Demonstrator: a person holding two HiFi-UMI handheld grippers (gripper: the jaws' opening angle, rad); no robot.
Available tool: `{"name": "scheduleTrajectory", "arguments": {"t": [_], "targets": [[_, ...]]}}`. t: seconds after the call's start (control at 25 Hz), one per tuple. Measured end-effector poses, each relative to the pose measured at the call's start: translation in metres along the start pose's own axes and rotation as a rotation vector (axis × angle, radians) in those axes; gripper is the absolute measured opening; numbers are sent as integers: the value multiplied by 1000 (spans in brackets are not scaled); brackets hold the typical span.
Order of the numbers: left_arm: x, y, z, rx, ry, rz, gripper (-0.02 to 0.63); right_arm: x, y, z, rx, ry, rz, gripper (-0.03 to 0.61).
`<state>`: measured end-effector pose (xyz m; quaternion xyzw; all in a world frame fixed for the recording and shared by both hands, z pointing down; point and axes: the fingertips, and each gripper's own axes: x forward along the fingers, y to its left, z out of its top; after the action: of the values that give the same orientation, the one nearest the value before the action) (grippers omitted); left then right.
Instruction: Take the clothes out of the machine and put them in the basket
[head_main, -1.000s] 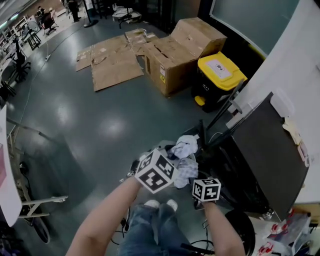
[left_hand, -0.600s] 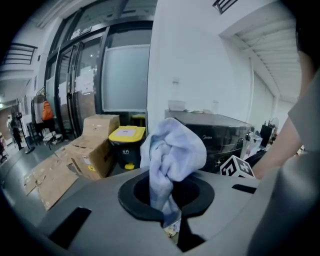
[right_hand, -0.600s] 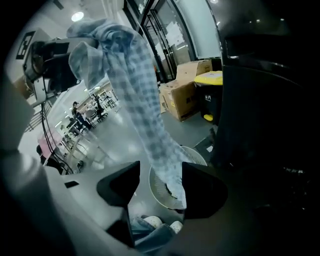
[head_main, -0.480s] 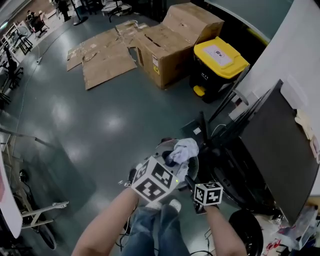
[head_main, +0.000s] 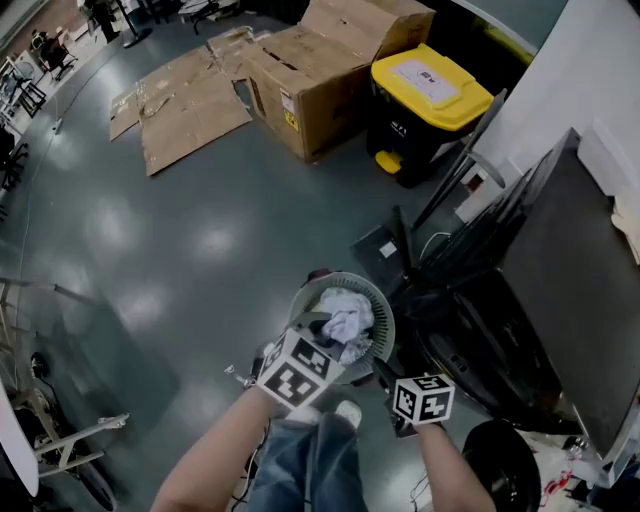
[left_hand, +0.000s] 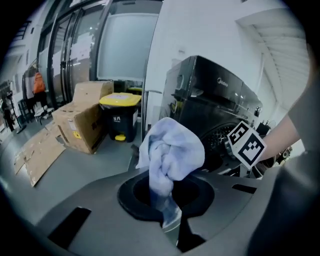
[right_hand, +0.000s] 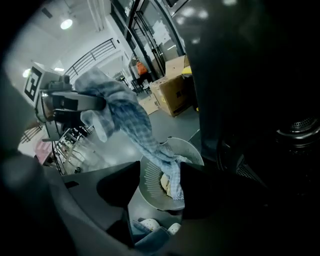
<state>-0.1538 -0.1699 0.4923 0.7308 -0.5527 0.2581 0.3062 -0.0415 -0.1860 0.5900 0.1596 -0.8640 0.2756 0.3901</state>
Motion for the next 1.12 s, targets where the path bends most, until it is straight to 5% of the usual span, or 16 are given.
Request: {"name": "scheduleTrajectory", "arguments": {"t": [0.56, 0.6, 0.72, 0.8, 1.12], "targets": [[107, -4, -118, -95, 214, -24, 35, 51, -43, -38, 56, -25, -14, 229], [112, -3, -123, -114, 224, -12, 75, 52, -44, -40, 66, -26, -13, 229], [126, 4, -136, -195, 256, 36, 372, 54, -42, -47, 75, -23, -5, 229], [129, 8, -144, -221, 269, 75, 448, 54, -39, -50, 72, -20, 0, 229], [107, 7, -154, -232, 277, 125, 483, 33, -26, -51, 89, -13, -11, 229]]}}
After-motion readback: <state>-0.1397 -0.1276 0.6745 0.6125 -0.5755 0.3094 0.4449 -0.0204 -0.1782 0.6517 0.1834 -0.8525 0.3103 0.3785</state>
